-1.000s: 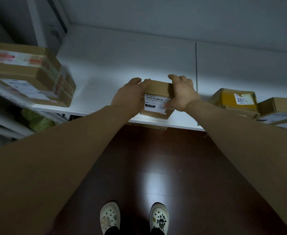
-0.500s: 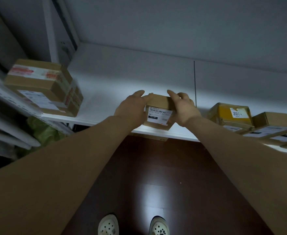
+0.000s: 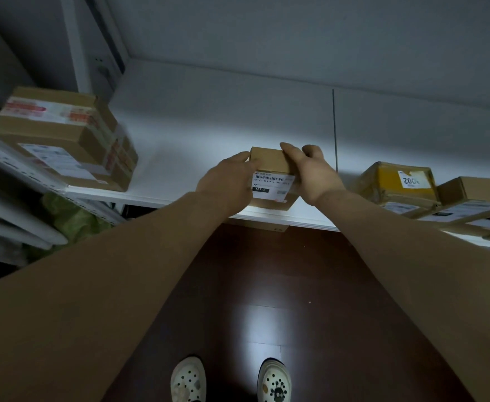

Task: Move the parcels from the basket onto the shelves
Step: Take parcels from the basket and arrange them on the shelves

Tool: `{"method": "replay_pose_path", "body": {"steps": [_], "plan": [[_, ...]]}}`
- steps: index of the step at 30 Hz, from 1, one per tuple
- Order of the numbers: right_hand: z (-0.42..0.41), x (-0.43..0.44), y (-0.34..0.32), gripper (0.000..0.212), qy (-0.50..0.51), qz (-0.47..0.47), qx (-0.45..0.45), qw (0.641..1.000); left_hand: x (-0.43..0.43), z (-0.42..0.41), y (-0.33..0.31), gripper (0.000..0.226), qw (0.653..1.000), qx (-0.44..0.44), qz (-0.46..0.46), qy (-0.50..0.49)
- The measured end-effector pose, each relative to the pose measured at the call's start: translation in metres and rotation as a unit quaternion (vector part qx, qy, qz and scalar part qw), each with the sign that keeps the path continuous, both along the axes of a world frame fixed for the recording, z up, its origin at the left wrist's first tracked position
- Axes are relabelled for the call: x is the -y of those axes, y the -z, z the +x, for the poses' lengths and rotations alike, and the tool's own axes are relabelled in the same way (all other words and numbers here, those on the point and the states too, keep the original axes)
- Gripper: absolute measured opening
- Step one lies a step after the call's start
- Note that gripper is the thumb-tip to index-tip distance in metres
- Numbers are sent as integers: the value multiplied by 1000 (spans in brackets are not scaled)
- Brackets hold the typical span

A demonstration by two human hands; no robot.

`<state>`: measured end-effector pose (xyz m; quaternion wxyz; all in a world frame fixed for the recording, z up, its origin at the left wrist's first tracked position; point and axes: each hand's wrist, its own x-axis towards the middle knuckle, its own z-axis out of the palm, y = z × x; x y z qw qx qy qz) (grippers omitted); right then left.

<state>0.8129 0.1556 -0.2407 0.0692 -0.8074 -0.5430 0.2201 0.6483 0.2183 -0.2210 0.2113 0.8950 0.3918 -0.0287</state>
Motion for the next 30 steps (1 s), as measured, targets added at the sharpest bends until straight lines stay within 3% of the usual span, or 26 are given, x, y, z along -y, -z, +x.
{"method": "replay_pose_path", "body": {"steps": [3,6,12,18,23,30], "plan": [[-3,1,-5,93,44,-25,-6,999,1,-1,-1,58,1000,-5,-7,-6],[-6,5,-9,103,59,-22,-2,998,2,-8,-5,63,1000,-22,-15,-9],[-42,18,-54,88,-7,69,90,994,11,-55,-40,70,995,-38,-40,-77],[-148,13,-109,78,-158,64,68,983,57,-167,-85,69,973,-36,-64,-219],[-284,15,-137,68,-326,59,37,943,124,-304,-104,65,912,-33,-93,-398],[-494,48,-140,63,-499,13,-12,867,215,-501,-103,60,781,-12,-86,-618]]}}
